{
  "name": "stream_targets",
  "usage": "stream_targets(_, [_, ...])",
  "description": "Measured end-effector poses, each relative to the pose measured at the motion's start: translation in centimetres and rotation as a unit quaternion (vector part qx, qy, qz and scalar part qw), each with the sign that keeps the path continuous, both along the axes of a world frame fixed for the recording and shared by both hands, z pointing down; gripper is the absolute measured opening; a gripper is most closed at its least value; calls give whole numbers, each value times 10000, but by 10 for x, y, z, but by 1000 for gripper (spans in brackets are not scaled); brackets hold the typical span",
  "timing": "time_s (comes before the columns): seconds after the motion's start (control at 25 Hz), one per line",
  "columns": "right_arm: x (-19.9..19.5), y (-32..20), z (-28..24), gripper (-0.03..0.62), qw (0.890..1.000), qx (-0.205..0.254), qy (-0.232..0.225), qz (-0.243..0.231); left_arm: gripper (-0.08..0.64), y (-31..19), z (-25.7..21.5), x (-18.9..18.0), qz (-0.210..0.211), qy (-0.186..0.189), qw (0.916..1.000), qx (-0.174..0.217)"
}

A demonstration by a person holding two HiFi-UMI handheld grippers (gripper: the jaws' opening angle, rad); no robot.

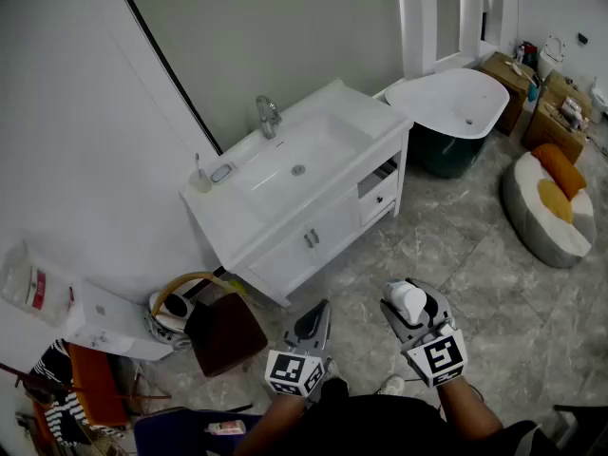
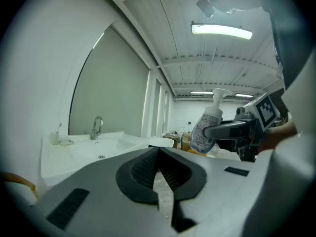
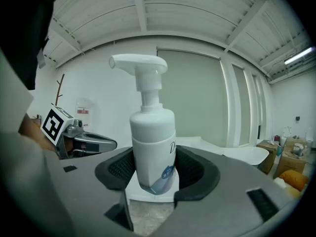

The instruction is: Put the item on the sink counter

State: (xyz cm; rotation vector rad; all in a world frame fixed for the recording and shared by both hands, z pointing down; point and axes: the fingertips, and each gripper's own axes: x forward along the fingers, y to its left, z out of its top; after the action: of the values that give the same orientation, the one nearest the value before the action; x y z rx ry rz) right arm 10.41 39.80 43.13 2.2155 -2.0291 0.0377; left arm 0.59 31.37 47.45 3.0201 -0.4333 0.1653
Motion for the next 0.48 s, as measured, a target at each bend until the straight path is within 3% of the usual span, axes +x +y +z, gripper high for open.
stream_targets(0.28, [-4,-14,-5,256,9999,120,48,-10,12,-6,2,-1,155,-120,9998,10])
stream_targets(0.48, [-8,-34,-17,258,9981,503,-349,-102,14,-26,3,-9,86,-152,9998,-21])
